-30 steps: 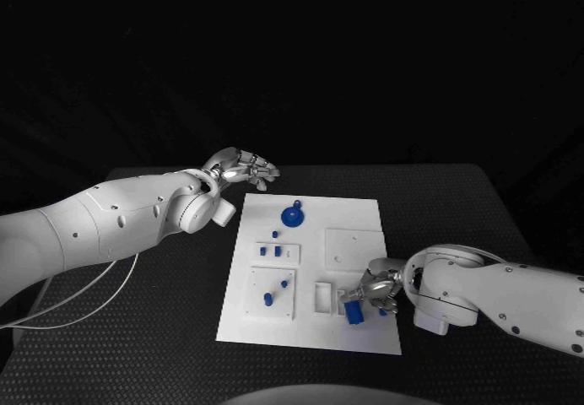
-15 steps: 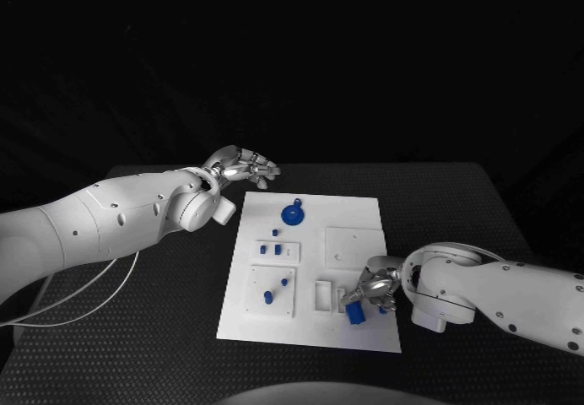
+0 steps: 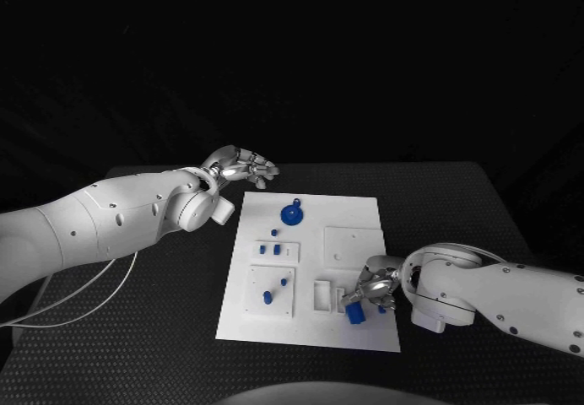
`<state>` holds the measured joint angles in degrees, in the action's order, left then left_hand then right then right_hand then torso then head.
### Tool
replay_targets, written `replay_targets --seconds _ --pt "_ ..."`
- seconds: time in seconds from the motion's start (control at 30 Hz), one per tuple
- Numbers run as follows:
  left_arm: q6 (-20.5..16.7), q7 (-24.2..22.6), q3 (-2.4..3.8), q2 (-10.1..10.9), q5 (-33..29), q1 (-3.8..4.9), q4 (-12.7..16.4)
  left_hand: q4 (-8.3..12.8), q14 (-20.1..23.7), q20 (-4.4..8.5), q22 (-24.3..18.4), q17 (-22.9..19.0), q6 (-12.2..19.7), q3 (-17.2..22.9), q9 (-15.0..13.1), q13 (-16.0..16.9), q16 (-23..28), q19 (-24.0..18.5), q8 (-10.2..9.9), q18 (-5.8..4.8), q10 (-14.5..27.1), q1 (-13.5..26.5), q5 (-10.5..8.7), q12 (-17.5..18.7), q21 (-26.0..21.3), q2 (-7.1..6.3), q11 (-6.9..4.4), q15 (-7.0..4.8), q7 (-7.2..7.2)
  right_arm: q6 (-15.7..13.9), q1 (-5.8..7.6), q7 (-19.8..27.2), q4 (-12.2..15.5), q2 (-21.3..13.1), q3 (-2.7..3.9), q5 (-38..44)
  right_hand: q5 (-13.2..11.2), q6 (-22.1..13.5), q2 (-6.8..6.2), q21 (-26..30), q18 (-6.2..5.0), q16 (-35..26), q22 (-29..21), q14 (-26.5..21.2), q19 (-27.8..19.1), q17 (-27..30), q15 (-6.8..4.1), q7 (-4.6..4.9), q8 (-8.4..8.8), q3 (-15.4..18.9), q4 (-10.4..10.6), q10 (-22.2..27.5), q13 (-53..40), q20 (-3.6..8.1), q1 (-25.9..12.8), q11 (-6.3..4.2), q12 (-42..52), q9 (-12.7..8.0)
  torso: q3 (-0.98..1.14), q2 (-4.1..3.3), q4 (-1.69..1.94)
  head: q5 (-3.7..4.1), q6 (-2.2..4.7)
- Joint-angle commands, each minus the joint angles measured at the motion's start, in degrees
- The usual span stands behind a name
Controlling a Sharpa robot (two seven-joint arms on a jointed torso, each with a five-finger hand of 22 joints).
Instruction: Assemble the parts on the task board
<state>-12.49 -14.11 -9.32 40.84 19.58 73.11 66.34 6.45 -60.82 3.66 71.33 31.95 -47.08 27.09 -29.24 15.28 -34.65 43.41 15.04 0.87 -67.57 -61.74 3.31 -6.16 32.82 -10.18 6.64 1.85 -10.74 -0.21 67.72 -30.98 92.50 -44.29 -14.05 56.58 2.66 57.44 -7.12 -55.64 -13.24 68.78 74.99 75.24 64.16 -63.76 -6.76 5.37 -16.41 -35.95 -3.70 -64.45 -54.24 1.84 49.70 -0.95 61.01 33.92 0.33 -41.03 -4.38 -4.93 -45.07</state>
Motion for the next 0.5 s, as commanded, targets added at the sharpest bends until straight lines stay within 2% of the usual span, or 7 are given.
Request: replay_targets --seconds 0.03,0.07,0.17,0.3,0.37,0.5 --pt "0.54 -0.25 0.03 -0.07 -0.3 0.04 -0.03 -0.45 0.17 -0.09 0.1 0.09 0.13 0.02 0.08 -0.08 0.3 -0.29 0.29 0.39 0.35 0.16 -0.03 -0.24 -0.28 0.57 -0.1 0.26 0.05 -0.81 0.0 -0.96 0.87 -1.2 -0.17 -3.33 0.43 0.74 1.13 -0.19 -1.76 0.06 0.4 0.32 -0.01 0.02 -0.26 -0.08 -0.21 -8.25 -5.13 -0.57 -0.05 -0.47 -1.22 -0.14 -0.32 -0.16 -0.01 0.03 -0.02 0.02 0.17" --pt "0.52 -0.24 0.02 -0.07 -0.3 0.04 -0.08 -0.46 0.17 -0.09 0.1 0.09 0.13 0.02 0.08 -0.08 0.31 -0.29 0.3 0.39 0.34 0.16 -0.03 -0.24 -0.29 0.59 -0.1 0.26 0.05 -0.8 0.38 -1.01 1.22 -1.39 -0.17 -4.61 0.39 0.9 1.04 -0.15 -1.76 0.0 0.34 0.32 0.01 0.03 -0.31 -0.14 -0.14 -9.35 -4.23 -0.6 -0.05 -0.49 -2.23 -0.17 -0.43 -0.25 -0.02 0.02 -0.01 -0.03 0.19" --pt "0.54 -0.23 0.02 -0.04 -0.3 0.04 -0.16 -0.47 0.17 -0.09 0.11 0.1 0.13 0.02 0.08 -0.08 0.31 -0.29 0.3 0.39 0.34 0.16 -0.03 -0.24 -0.29 0.6 -0.11 0.26 0.05 -1.08 1.2 -1.03 1.72 -1.59 -0.17 -4.99 0.57 1.39 1.29 -0.46 -1.76 0.04 0.49 0.41 0.09 -0.05 -0.37 -0.19 -0.07 -10.42 -5.08 -0.72 -0.21 -0.43 -4.49 -0.27 -0.51 -0.37 0.01 0.0 -0.03 -0.01 0.28" --pt "0.52 -0.18 0.01 0.0 -0.3 0.04 -0.21 -0.53 0.17 -0.1 0.13 0.12 0.12 0.02 0.09 -0.08 0.33 -0.29 0.32 0.39 0.33 0.19 -0.03 -0.25 -0.31 0.67 -0.11 0.26 0.05 -0.7 2.18 -0.95 2.36 -2.42 -0.17 -7.95 0.64 1.82 1.23 -0.56 -1.76 0.04 0.5 0.47 0.16 -0.06 -0.43 -0.3 -0.16 -10.97 -5.5 -0.85 -0.26 -0.38 -4.97 -0.34 -0.55 -0.37 0.01 -0.02 -0.01 0.01 0.41" --pt "0.52 -0.17 0.01 0.02 -0.3 0.05 -0.26 -0.55 0.17 -0.1 0.14 0.13 0.12 0.02 0.09 -0.08 0.34 -0.29 0.33 0.39 0.33 0.21 -0.03 -0.26 -0.31 0.69 -0.11 0.26 0.05 -0.55 2.9 -1.02 2.61 -2.66 -0.17 -9.04 1.11 1.83 0.44 -0.65 -1.76 0.04 0.51 0.51 0.22 -0.07 -0.44 -0.29 -0.07 -10.96 -5.88 -0.88 -0.3 -0.37 -5.47 -0.33 -0.61 -0.43 0.01 -0.04 -0.03 0.04 0.41" --pt "0.51 -0.14 0.01 0.02 -0.3 0.05 -0.26 -0.57 0.17 -0.1 0.15 0.15 0.11 0.02 0.09 -0.08 0.35 -0.3 0.34 0.39 0.33 0.21 -0.02 -0.26 -0.33 0.71 -0.11 0.26 0.06 -0.76 4.44 -1.52 2.87 -2.84 -0.18 -9.84 1.75 1.88 0.31 -0.74 -1.76 0.05 0.51 0.55 0.31 -0.09 -0.42 -0.28 -0.01 -10.64 -6.01 -0.94 -0.35 -0.37 -6.07 -0.32 -0.65 -0.46 -0.08 0.01 -0.09 0.16 0.5"
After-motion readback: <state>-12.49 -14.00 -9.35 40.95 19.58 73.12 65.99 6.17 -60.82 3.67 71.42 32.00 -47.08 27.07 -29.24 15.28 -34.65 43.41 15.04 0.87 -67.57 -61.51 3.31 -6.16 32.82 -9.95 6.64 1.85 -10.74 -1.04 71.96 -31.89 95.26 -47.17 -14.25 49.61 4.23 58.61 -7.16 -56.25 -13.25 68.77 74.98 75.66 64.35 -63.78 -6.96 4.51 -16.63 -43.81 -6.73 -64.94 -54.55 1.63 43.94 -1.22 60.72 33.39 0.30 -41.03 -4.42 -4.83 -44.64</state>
